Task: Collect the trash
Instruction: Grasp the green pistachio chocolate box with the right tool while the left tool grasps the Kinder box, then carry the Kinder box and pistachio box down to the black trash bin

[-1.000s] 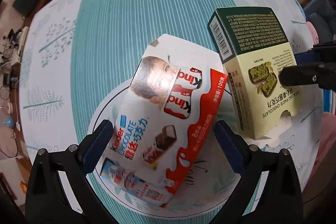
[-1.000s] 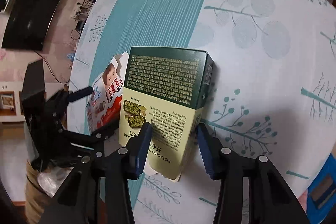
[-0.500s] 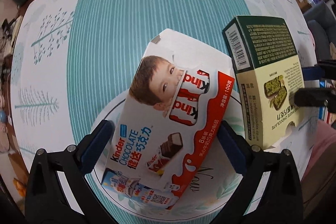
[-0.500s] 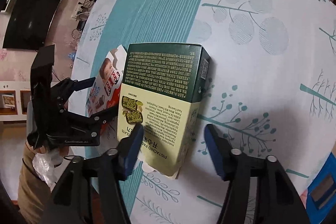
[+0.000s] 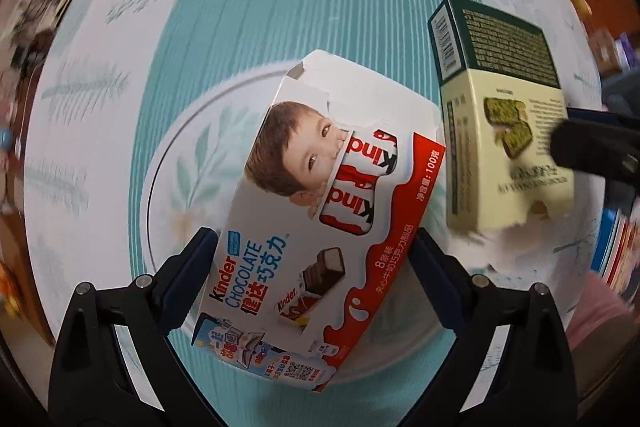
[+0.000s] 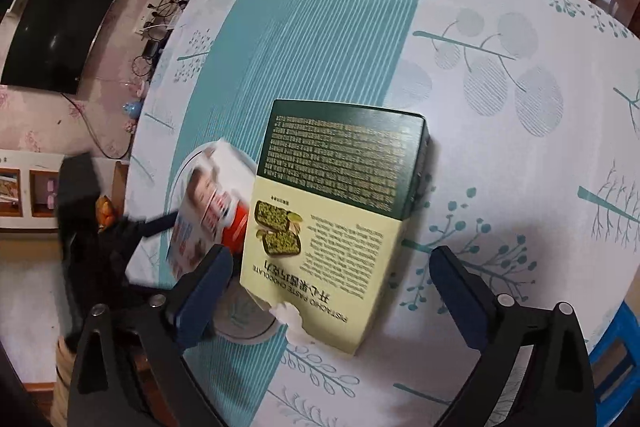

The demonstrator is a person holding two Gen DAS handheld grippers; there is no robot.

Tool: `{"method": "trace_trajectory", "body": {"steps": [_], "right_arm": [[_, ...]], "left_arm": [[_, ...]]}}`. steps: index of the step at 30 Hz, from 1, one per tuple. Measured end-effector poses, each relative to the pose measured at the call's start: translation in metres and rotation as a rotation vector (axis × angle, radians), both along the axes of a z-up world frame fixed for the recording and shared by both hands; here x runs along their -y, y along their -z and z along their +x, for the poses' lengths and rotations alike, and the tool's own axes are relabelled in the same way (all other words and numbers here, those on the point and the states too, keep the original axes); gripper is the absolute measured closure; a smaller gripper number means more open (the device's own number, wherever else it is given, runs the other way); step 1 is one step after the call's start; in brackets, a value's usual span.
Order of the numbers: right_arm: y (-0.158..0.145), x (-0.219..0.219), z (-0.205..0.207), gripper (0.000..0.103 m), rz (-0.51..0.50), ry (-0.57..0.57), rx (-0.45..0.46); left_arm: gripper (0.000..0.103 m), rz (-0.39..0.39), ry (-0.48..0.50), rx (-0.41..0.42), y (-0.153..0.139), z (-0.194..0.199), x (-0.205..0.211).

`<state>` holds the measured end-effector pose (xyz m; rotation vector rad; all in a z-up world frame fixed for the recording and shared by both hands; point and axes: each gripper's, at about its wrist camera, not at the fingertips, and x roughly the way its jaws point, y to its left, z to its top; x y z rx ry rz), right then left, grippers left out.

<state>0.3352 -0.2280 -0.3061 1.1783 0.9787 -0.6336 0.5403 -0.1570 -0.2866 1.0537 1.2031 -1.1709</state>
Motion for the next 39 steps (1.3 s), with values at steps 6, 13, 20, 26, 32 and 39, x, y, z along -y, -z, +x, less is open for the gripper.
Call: {"method": "trace_trajectory", "body": {"steps": [6,13,20,26,32,39], "right_arm": [[0.008,-0.006,0.023,0.001,-0.032,-0.003,-0.09],[0.012,-0.016,0.056,0.0,-0.105,-0.015,-0.189],[0.02,-0.025,0.08,0.0,-0.171,-0.031,-0.321],[0.019,-0.029,0.079,0.006,-0.152,-0.019,-0.326],[0.011,-0.042,0.052,0.007,-0.119,-0.06,-0.25],[-0.016,-0.054,0.007,0.007,-0.105,-0.168,-0.169]], "left_arm": [[0.009,-0.055,-0.229,0.0,-0.027,0.019,-0.045],[0.009,-0.107,-0.491,-0.038,-0.047,0.038,-0.101],[0.009,-0.118,-0.593,-0.05,-0.045,0.03,-0.142],[0.009,-0.138,-0.627,-0.043,-0.054,0.017,-0.159],[0.009,-0.152,-0.651,-0.047,-0.06,0.0,-0.156],[0.009,-0.173,-0.684,-0.039,-0.079,-0.055,-0.165]]}}
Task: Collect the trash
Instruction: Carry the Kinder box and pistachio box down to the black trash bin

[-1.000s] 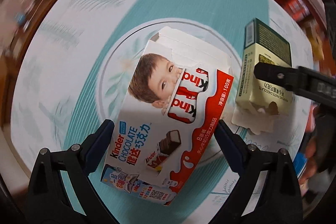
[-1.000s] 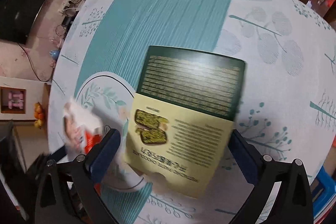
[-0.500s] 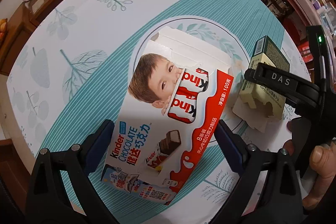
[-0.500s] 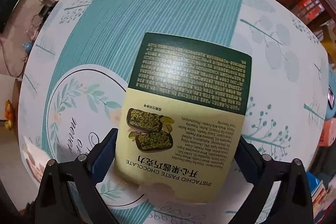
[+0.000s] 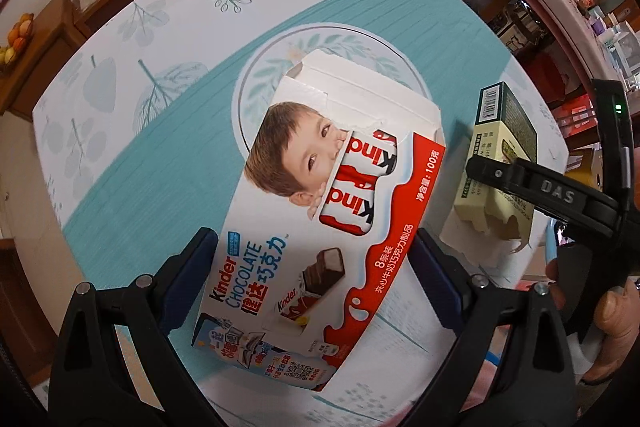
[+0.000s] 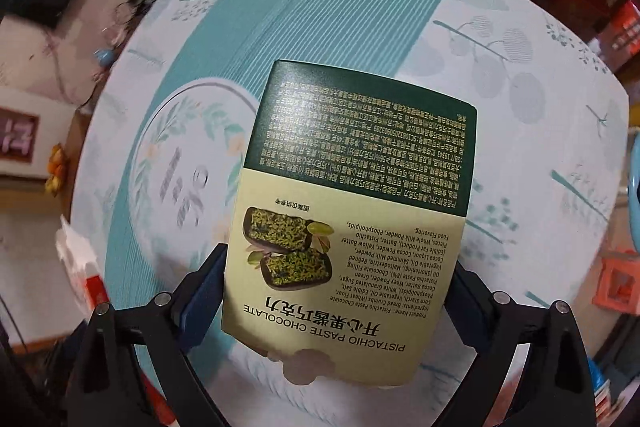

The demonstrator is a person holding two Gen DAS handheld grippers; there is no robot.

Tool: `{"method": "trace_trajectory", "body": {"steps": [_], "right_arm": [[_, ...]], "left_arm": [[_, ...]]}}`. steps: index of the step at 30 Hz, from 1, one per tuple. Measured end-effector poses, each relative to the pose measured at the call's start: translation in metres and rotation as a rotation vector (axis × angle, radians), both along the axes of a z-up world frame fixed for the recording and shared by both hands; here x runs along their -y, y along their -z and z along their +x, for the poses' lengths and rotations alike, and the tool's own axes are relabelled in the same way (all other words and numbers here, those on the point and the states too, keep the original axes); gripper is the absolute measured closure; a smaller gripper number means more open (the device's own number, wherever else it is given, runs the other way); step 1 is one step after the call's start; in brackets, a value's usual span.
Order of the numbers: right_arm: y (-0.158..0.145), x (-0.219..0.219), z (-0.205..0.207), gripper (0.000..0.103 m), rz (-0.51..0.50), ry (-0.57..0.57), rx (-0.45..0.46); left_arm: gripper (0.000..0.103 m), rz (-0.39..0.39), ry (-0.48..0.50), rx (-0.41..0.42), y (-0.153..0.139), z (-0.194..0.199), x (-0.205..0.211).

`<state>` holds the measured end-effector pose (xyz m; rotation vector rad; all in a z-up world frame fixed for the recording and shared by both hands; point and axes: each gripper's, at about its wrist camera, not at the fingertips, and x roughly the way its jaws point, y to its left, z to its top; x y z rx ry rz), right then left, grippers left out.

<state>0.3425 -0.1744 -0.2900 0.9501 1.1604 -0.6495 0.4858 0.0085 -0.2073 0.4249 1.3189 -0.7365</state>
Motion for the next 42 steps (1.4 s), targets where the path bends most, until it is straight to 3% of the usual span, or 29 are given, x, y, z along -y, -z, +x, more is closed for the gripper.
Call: {"method": "trace_trajectory", "body": {"steps": [6,14,19,25,31,34,42], "right_arm": [[-0.028,-0.006,-0.06,0.007,0.045,-0.116,0.08],[-0.052,0.0,-0.167,0.007,0.121,-0.362,0.192],[-0.052,0.009,-0.229,0.007,0.111,-0.499,0.191],[-0.041,0.021,-0.303,0.007,0.125,-0.597,0.144],[-0.01,0.026,-0.357,0.007,0.166,-0.637,0.09],[0.015,0.028,-0.364,0.007,0.182,-0.653,0.061],[0.122,0.042,-0.388,0.007,0.245,-0.656,0.024]], "left_arm": [[0.009,-0.011,-0.063,0.009,-0.016,-0.072,-0.006],[0.009,0.003,-0.195,0.041,-0.017,-0.205,0.002],[0.009,-0.019,-0.291,0.0,-0.002,-0.295,0.012],[0.009,-0.008,-0.323,-0.012,0.015,-0.375,0.026],[0.009,-0.013,-0.331,-0.02,0.033,-0.416,0.035],[0.009,-0.007,-0.335,-0.039,0.058,-0.426,0.036],[0.009,-0.008,-0.324,-0.093,0.154,-0.443,0.04]]}}
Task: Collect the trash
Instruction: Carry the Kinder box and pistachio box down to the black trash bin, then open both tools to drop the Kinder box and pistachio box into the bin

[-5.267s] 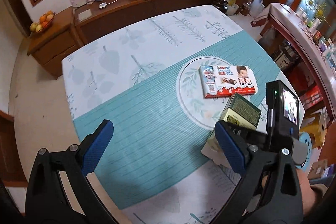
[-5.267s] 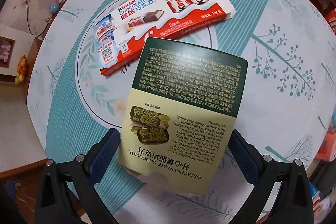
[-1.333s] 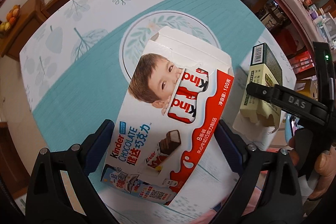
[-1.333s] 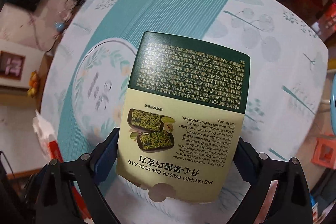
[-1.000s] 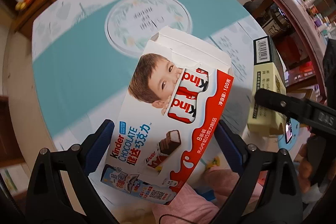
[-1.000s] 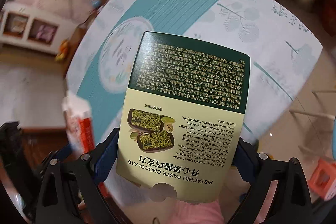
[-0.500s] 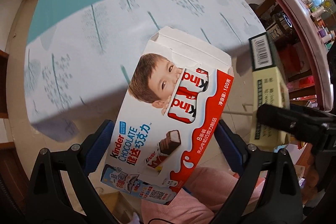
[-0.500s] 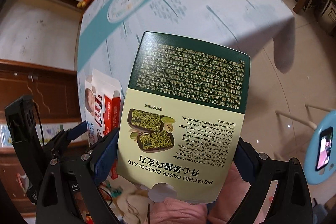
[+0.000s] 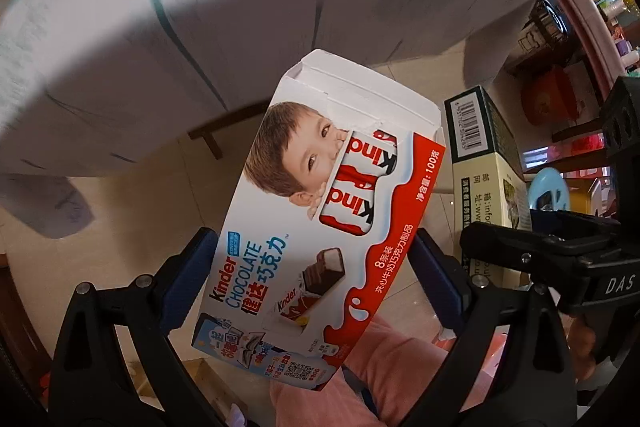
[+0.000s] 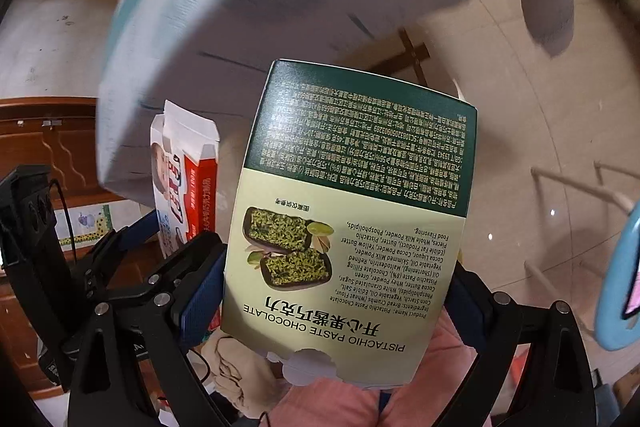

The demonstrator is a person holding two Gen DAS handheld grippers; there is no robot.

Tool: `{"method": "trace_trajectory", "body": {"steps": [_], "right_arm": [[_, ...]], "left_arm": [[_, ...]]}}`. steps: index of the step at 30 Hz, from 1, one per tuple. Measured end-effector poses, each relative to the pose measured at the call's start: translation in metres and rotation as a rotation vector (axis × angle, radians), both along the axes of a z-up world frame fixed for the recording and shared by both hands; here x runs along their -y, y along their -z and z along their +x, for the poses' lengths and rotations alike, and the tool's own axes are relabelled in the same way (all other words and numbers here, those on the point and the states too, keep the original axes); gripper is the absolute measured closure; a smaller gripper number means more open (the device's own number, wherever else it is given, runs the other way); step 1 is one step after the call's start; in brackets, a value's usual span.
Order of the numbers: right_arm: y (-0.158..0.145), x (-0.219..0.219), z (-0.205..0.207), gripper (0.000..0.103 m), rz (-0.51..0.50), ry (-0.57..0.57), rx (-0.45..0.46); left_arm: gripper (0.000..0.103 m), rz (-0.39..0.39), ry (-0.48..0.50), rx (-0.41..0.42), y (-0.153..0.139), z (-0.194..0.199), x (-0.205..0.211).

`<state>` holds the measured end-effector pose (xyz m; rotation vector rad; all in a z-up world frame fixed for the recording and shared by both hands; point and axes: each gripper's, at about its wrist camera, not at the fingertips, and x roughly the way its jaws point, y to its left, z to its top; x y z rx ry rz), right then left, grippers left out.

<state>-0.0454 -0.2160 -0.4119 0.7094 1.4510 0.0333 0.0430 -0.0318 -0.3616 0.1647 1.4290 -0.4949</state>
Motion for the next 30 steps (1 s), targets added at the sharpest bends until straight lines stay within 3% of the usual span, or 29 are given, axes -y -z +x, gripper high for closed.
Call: {"method": "trace_trajectory", "body": {"steps": [10,17,24,30], "right_arm": [[0.152,0.016,-0.003,0.007,0.025,0.045,-0.104],[0.216,0.013,-0.008,0.007,0.022,0.017,-0.136],[0.25,0.008,-0.004,0.007,0.014,-0.012,-0.15],[0.262,0.008,0.01,0.006,0.008,-0.024,-0.158]], "left_arm": [[0.009,0.02,0.008,-0.031,0.142,0.011,0.012],[0.008,0.024,0.003,-0.104,0.23,0.012,0.022],[0.008,0.019,-0.053,-0.093,0.265,0.021,0.004],[0.006,0.021,-0.054,-0.111,0.272,0.024,-0.007]]}}
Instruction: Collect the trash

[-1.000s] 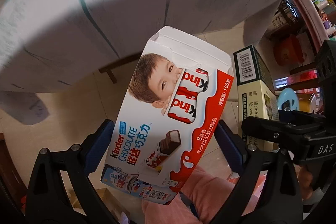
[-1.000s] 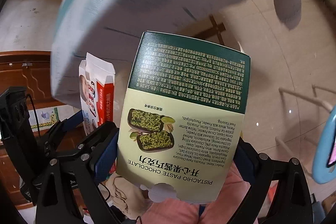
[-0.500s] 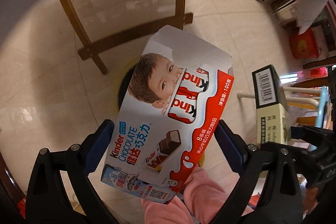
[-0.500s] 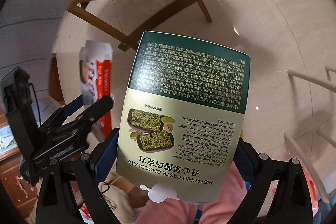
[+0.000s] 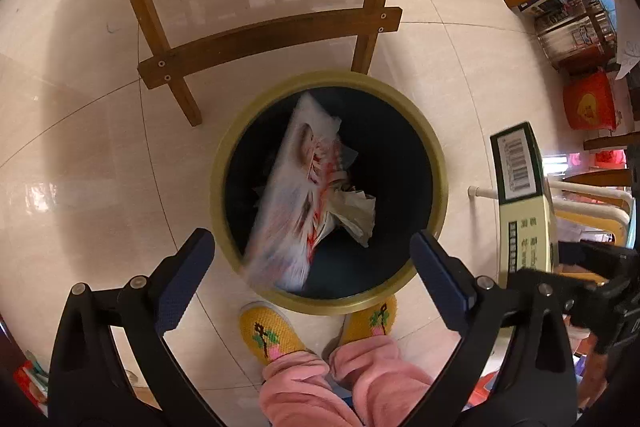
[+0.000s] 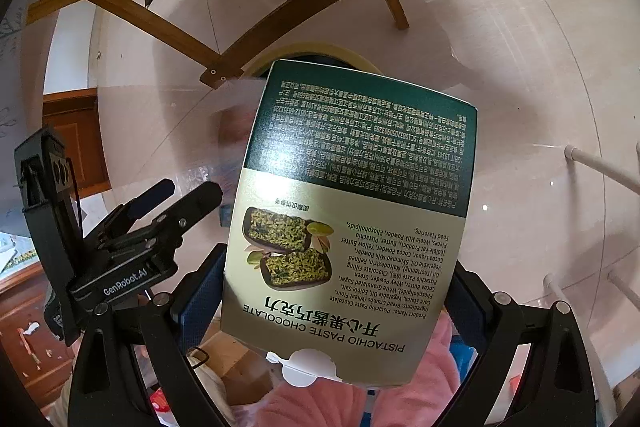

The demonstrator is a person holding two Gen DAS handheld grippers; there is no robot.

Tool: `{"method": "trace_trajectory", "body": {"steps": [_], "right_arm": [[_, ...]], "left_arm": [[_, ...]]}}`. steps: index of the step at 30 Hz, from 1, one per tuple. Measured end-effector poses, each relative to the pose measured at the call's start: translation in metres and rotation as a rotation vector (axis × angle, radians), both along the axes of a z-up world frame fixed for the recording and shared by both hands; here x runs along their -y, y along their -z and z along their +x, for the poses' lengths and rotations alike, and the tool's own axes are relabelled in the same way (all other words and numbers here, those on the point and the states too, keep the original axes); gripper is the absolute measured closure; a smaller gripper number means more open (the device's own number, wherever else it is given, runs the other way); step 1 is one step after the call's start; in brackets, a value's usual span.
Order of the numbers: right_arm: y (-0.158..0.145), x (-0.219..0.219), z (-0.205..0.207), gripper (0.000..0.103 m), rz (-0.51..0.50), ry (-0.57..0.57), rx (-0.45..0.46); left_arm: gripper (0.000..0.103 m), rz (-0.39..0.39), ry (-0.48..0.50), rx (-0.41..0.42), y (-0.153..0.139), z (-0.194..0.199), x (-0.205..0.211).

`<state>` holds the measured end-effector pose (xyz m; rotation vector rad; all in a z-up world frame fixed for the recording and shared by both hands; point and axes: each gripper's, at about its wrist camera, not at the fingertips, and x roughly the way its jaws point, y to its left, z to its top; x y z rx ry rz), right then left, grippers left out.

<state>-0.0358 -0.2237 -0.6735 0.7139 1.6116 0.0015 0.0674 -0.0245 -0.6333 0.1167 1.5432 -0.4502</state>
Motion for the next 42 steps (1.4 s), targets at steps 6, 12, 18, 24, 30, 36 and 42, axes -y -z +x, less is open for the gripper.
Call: {"method": "trace_trajectory", "body": {"steps": [6,12,18,24,30,36,42], "right_arm": [[0.0,-0.014,0.03,0.006,-0.009,-0.032,-0.004],[0.008,-0.027,0.043,0.006,-0.004,-0.072,-0.041],[0.009,-0.042,0.06,0.006,-0.01,-0.095,-0.049],[0.006,-0.051,0.071,0.005,-0.039,-0.101,-0.055],[-0.004,-0.06,0.075,0.005,-0.057,-0.105,-0.028],[-0.007,-0.071,0.076,0.005,-0.078,-0.118,-0.02],[-0.037,-0.071,0.065,0.005,-0.093,-0.099,0.005]], "left_arm": [[0.006,-0.009,-0.01,-0.009,0.001,0.004,-0.012],[0.006,0.002,-0.049,0.01,-0.009,0.001,-0.033],[0.006,0.02,-0.116,0.022,-0.017,-0.001,-0.069],[0.006,0.024,-0.201,0.029,-0.024,-0.001,-0.102],[0.006,0.021,-0.24,0.042,-0.031,0.001,-0.118],[0.006,0.007,-0.243,0.043,-0.04,-0.005,-0.118],[0.006,-0.01,-0.221,0.053,-0.067,-0.014,-0.111]]}}
